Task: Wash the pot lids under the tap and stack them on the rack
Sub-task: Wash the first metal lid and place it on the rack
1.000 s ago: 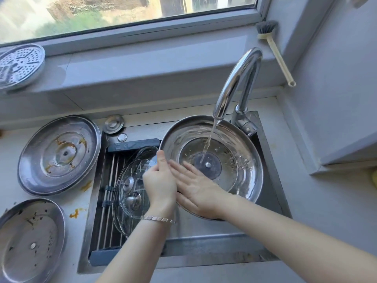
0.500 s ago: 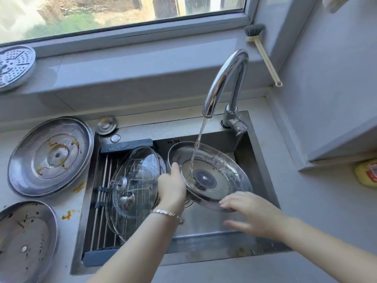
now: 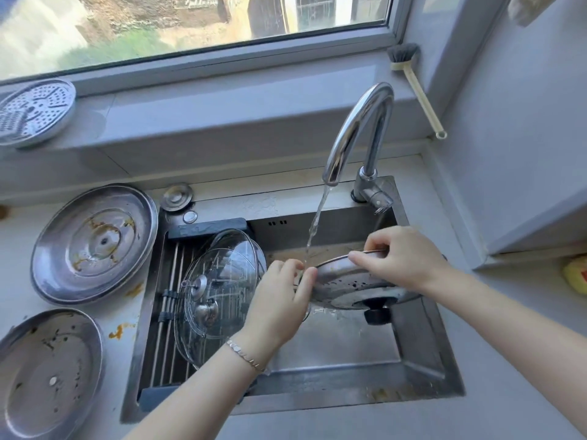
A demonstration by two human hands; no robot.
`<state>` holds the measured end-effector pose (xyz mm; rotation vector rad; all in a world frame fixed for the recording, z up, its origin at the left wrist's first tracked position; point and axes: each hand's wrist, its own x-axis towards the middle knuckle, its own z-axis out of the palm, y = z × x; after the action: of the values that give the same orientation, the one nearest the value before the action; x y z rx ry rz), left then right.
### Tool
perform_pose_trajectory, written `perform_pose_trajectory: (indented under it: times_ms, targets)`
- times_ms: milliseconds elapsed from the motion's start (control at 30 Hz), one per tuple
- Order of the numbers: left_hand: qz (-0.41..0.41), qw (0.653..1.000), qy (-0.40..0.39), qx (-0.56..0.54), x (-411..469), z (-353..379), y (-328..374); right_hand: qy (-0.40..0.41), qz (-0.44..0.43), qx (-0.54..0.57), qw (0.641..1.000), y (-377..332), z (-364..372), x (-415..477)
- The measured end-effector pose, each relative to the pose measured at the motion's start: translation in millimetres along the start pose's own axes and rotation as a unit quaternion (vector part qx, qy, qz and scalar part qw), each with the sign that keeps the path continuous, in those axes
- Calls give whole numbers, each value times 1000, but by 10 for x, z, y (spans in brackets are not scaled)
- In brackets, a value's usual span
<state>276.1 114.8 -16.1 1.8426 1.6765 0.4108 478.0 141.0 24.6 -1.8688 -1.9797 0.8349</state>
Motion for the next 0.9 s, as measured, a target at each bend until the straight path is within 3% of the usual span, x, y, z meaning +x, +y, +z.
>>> perform_pose_trajectory:
  times_ms: [100,233,367,533,567,633,700,800,900]
  targets:
    - [57,984,-57,-157,-22,0,79,-65,-50,-53,995,-243,-144,152]
    - [23,951,-16,-308,-22,-23,72,-133,-101,-20,986,-418,-239,348]
    - [-38,913,15,-405,48,-37,118,-36,-94,146,984,-307,27,514]
    - [-126,898,108,-407,168,32,284,25,56,275,959,-496,701,456]
    - [-153,888,119,-417,198,47,284,23,50,264,963,-539,813,386]
    - [-209,853,129,-461,242,58,246,23,-41,189,981,-638,950,209]
    - [-214,844,135,-473,229,59,214,24,-92,164,982,-651,965,141]
    - [-176,872,155,-429,134,58,285,57,15,185,981,-449,851,549]
    - [-166,869,151,-441,98,65,365,51,157,251,954,-265,628,920]
